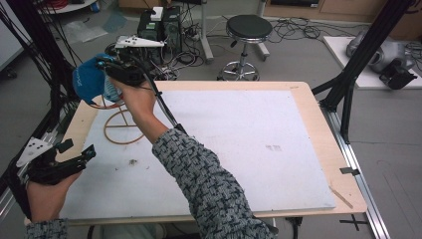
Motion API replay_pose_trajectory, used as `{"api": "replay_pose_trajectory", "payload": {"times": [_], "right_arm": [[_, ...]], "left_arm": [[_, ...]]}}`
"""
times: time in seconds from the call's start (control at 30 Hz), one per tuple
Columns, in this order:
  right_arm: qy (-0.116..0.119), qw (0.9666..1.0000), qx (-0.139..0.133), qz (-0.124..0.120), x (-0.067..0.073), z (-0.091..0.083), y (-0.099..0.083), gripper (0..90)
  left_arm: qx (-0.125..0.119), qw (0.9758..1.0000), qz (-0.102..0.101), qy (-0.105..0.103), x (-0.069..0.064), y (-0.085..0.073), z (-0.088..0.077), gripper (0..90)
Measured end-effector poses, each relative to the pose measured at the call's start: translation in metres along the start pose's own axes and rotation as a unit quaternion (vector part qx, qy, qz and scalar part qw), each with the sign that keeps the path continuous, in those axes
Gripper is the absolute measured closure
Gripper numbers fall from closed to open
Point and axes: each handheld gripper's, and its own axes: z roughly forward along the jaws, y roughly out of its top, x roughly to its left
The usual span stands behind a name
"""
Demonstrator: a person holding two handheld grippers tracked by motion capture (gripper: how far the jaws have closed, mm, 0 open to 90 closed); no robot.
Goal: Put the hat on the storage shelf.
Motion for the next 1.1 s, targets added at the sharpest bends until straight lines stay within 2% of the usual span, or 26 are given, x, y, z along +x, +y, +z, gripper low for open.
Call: {"api": "replay_pose_trajectory", "payload": {"times": [0.23, 0.43, 0.63, 0.97, 1.1], "right_arm": [[-0.033, 0.9993, 0.012, 0.013, -0.007, -0.002, -0.012, 88.4], [-0.056, 0.9981, 0.023, 0.012, -0.013, -0.005, -0.022, 88.3], [-0.056, 0.9979, 0.032, 0.011, -0.012, -0.004, -0.032, 88.3], [-0.049, 0.9983, 0.032, 0.003, -0.006, 0.001, -0.036, 88.3], [-0.037, 0.9989, 0.027, -0.008, -0.002, 0.004, -0.038, 88.3]], "left_arm": [[-0.001, 1.0000, 0.000, 0.000, 0.001, 0.000, -0.001, 21.7], [0.001, 1.0000, 0.000, -0.002, 0.000, -0.001, 0.001, 21.7], [0.004, 1.0000, 0.003, -0.004, -0.001, -0.001, 0.003, 21.7], [0.004, 1.0000, 0.001, -0.005, -0.002, -0.001, 0.003, 21.7], [0.006, 1.0000, 0.003, -0.007, -0.002, -0.001, 0.004, 21.7]]}}
